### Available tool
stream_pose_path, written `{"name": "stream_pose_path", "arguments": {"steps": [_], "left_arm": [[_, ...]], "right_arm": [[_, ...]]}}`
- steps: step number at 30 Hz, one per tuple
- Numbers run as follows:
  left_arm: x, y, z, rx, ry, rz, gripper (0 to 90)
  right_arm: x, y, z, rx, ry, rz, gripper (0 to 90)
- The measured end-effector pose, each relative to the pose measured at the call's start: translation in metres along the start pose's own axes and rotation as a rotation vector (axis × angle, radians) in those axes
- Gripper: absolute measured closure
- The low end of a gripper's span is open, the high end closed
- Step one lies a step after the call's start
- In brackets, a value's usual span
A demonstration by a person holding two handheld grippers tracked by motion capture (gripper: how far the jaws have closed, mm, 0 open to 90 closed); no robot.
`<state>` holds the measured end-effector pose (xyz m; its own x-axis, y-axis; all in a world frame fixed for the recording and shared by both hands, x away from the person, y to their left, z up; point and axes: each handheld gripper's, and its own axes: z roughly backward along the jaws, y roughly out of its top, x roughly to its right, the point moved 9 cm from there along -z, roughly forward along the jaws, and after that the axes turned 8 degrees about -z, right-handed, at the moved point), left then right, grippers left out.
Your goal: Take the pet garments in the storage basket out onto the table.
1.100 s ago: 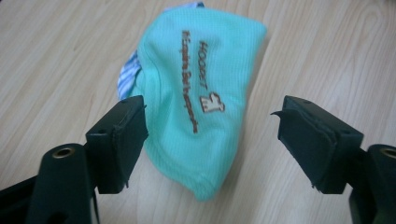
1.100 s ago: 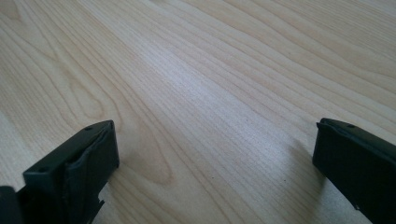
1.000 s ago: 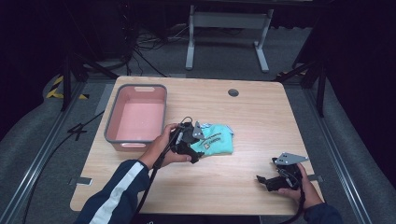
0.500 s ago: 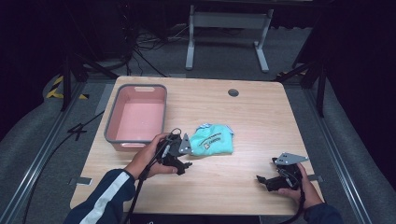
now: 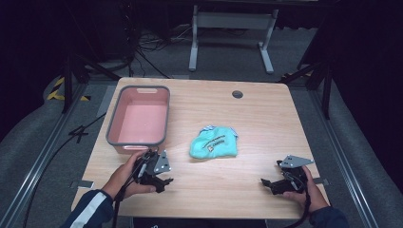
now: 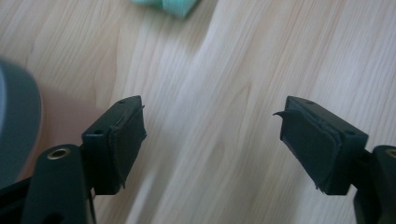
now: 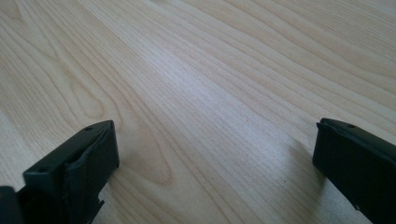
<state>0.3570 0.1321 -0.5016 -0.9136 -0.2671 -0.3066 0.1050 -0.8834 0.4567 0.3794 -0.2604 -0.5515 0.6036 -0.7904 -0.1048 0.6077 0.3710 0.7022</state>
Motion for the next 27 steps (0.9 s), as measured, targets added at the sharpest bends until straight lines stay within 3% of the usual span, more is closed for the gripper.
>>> {"name": "stream_pose_path", "arguments": {"steps": [6, 12, 14, 16, 18, 19, 27], "left_arm": [[0.003, -0.042, 0.003, 0.0, 0.008, 0.077, 20.5], [0.004, -0.085, 0.006, -0.008, -0.002, 0.202, 18.8], [0.003, -0.092, 0.007, 0.023, -0.007, 0.232, 16.8], [0.001, -0.104, 0.009, 0.088, -0.015, 0.267, 15.7], [0.001, -0.113, 0.008, 0.168, -0.05, 0.343, 14.7], [-0.001, -0.116, 0.008, 0.204, -0.035, 0.348, 14.4], [-0.002, -0.12, 0.01, 0.198, -0.023, 0.343, 14.1]], "right_arm": [[0.0, 0.0, 0.0, 0.0, 0.003, 0.0, 0.4], [0.0, 0.0, 0.0, 0.0, 0.001, -0.001, 0.5], [0.0, 0.0, 0.0, 0.0, 0.0, -0.001, 0.6], [0.0, 0.0, 0.0, 0.0, -0.002, 0.002, 0.6], [0.0, 0.0, 0.0, -0.001, -0.001, 0.001, 0.6], [0.0, 0.0, 0.0, 0.0, -0.002, 0.001, 0.6], [0.0, 0.0, 0.0, 0.0, -0.006, -0.002, 0.6]]}}
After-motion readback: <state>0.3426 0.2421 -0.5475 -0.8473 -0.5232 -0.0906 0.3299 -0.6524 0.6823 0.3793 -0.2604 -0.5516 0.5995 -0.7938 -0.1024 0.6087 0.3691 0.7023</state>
